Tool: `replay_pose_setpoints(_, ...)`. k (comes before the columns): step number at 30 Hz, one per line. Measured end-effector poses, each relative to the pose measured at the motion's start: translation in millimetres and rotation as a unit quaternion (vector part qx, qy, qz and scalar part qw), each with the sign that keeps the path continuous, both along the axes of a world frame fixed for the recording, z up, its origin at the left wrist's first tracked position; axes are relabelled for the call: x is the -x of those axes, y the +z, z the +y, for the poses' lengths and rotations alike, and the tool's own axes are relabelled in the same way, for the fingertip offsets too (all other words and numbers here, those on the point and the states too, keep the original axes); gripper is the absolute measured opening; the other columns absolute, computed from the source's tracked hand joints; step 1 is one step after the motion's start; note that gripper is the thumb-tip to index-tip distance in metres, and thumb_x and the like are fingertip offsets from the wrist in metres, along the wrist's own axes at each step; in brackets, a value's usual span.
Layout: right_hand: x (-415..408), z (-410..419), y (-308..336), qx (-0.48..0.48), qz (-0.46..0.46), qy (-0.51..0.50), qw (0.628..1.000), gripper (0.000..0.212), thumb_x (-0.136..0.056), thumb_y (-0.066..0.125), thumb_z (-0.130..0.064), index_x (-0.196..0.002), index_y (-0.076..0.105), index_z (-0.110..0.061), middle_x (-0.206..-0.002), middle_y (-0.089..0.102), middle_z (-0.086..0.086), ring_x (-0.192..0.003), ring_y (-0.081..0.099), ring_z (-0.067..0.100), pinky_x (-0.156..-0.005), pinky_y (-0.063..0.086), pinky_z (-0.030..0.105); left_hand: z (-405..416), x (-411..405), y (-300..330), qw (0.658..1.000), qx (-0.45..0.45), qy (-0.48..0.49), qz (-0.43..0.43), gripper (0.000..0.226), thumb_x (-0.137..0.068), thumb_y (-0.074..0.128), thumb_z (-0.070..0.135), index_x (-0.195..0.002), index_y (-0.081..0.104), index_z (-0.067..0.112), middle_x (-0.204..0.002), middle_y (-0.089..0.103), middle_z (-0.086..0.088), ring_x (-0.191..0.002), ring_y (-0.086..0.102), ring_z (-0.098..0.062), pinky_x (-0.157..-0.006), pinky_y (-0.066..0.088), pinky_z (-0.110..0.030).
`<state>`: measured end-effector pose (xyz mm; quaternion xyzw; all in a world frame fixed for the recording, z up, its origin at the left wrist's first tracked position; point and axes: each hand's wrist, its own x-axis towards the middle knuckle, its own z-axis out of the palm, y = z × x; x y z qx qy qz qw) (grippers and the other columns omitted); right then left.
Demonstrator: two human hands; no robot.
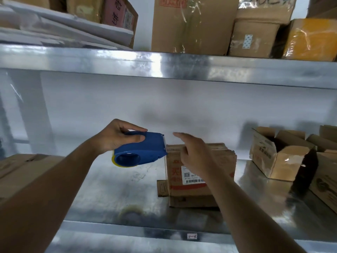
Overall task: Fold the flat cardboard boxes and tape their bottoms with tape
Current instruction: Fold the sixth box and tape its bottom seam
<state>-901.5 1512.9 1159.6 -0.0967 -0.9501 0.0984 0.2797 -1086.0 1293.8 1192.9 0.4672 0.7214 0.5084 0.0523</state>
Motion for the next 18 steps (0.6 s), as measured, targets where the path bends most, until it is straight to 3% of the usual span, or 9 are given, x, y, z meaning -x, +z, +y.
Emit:
replay_pose_setpoints(2, 2, -2, -5, -0.038, 0.015, -0.003, 0.999, 0.042, -0.109, 0.043, -0.036, -0.15, 0.05, -0.031, -0.125, 0.071, -0.011, -0.074, 0.061, 0.0, -0.072, 0.058, 0.025, 0, 3, -6, 1.0, -0.011, -0.005, -0.008, 0.029, -0.088, 0.079, 0.018, -0.117, 0.08, 0.022, -0.104, 0.08, 0.002, -0.094, 0.076, -0.019, -0.076, 0.062, -0.029)
replay_pose_setpoints(3, 2, 0, -7, -0.066, -0.002, -0.011, 0.998, 0.045, -0.109, 0.035, -0.048, -0.146, 0.055, -0.032, -0.115, 0.073, -0.013, -0.076, 0.064, 0.001, -0.07, 0.057, 0.023, 1, 4, -9, 1.0, -0.015, -0.004, -0.013, 0.028, -0.088, 0.079, 0.017, -0.116, 0.08, 0.022, -0.103, 0.08, 0.003, -0.093, 0.076, -0.019, -0.075, 0.062, -0.028)
replay_pose_setpoints(5, -1, 1, -9, -0.117, -0.047, -0.013, 0.992, 0.062, -0.104, 0.019, -0.065, -0.146, 0.055, -0.035, -0.134, 0.068, -0.012, -0.111, 0.068, 0.005, -0.087, 0.059, 0.03, 5, 6, -14, 0.999, -0.023, -0.008, -0.02, 0.027, -0.089, 0.079, 0.016, -0.116, 0.08, 0.023, -0.1, 0.08, 0.004, -0.091, 0.077, -0.017, -0.07, 0.06, -0.024)
replay_pose_setpoints(7, -5, 6, -11, -0.124, -0.085, -0.006, 0.989, 0.069, -0.101, 0.01, -0.067, -0.156, 0.041, -0.04, -0.16, 0.042, -0.014, -0.146, 0.043, 0.007, -0.112, 0.049, 0.04, 8, 6, -17, 0.999, -0.035, -0.014, -0.038, 0.026, -0.089, 0.078, 0.014, -0.114, 0.08, 0.022, -0.098, 0.081, 0.004, -0.087, 0.077, -0.015, -0.067, 0.057, -0.02)
replay_pose_setpoints(9, -7, 7, -11, -0.121, -0.098, 0.004, 0.988, 0.064, -0.104, 0.01, -0.065, -0.16, 0.032, -0.041, -0.166, 0.03, -0.016, -0.152, 0.029, 0.005, -0.122, 0.037, 0.039, 10, 10, -22, 0.997, -0.05, -0.019, -0.048, 0.026, -0.089, 0.078, 0.013, -0.114, 0.08, 0.021, -0.098, 0.081, 0.001, -0.086, 0.077, -0.014, -0.068, 0.057, -0.019)
replay_pose_setpoints(11, -7, 8, -11, -0.121, -0.102, 0.002, 0.987, 0.06, -0.106, 0.011, -0.064, -0.16, 0.03, -0.044, -0.166, 0.028, -0.017, -0.152, 0.027, 0.003, -0.123, 0.034, 0.036, 9, 18, -26, 0.996, -0.064, -0.024, -0.054, 0.027, -0.089, 0.078, 0.014, -0.114, 0.08, 0.021, -0.1, 0.081, 0.0, -0.09, 0.077, -0.017, -0.07, 0.058, -0.021)
replay_pose_setpoints(13, -8, 8, -11, -0.118, -0.102, -0.002, 0.988, 0.06, -0.105, 0.01, -0.066, -0.159, 0.029, -0.046, -0.165, 0.027, -0.019, -0.152, 0.026, 0.002, -0.122, 0.034, 0.033, 6, 26, -28, 0.995, -0.071, -0.038, -0.062, 0.033, -0.082, 0.082, 0.028, -0.115, 0.08, 0.022, -0.103, 0.08, -0.001, -0.093, 0.077, -0.021, -0.071, 0.058, -0.021)
replay_pose_setpoints(16, -6, 12, -13, -0.104, -0.096, 0.006, 0.99, 0.066, -0.102, 0.006, -0.069, -0.159, 0.031, -0.046, -0.164, 0.029, -0.02, -0.151, 0.027, 0.001, -0.122, 0.034, 0.032, 3, 36, -33, 0.994, -0.067, -0.059, -0.061, 0.068, -0.058, 0.088, 0.068, -0.112, 0.081, 0.028, -0.105, 0.08, -0.002, -0.093, 0.077, -0.018, -0.073, 0.058, -0.021)
replay_pose_setpoints(18, -5, 13, -12, -0.099, -0.085, 0.008, 0.991, 0.073, -0.097, 0.001, -0.072, -0.158, 0.033, -0.045, -0.163, 0.031, -0.021, -0.15, 0.03, 0.0, -0.119, 0.039, 0.033, 2, 38, -39, 0.994, -0.064, -0.068, -0.059, 0.074, -0.052, 0.087, 0.075, -0.111, 0.081, 0.031, -0.104, 0.08, -0.001, -0.092, 0.077, -0.016, -0.073, 0.058, -0.021)
